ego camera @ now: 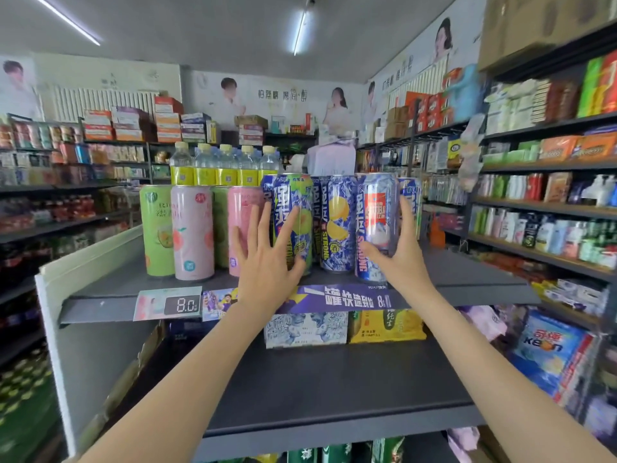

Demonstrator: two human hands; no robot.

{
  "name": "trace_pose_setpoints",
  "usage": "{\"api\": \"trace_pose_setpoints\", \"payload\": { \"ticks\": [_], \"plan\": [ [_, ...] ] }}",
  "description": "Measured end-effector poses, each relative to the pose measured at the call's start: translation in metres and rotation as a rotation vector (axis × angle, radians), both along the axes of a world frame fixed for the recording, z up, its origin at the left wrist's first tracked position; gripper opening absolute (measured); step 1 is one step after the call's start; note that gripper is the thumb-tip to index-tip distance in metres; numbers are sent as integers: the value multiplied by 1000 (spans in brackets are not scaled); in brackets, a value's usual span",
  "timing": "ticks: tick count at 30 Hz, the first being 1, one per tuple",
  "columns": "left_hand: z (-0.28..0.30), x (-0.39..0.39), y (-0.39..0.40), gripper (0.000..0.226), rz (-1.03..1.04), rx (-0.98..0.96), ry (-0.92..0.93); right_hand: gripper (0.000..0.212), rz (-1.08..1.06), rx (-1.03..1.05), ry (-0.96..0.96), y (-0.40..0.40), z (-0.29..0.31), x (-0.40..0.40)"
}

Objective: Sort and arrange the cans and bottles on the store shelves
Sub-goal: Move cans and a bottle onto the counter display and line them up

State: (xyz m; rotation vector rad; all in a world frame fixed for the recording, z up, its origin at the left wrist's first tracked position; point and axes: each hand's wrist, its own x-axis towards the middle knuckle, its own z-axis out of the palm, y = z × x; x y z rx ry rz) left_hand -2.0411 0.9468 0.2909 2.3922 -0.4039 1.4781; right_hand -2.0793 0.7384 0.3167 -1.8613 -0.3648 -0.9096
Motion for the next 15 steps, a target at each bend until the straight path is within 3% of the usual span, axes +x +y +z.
{"api": "trace_pose_setpoints", "payload": {
  "ticks": [7, 15],
  "plan": [
    [3, -6, -3, 69, -14, 19, 32, 82, -115, -68, 175, -16, -10, 6],
    [5, -11, -3, 72, 8, 45, 86, 87, -301, -129, 167, -2, -15, 14]
  ]
}}
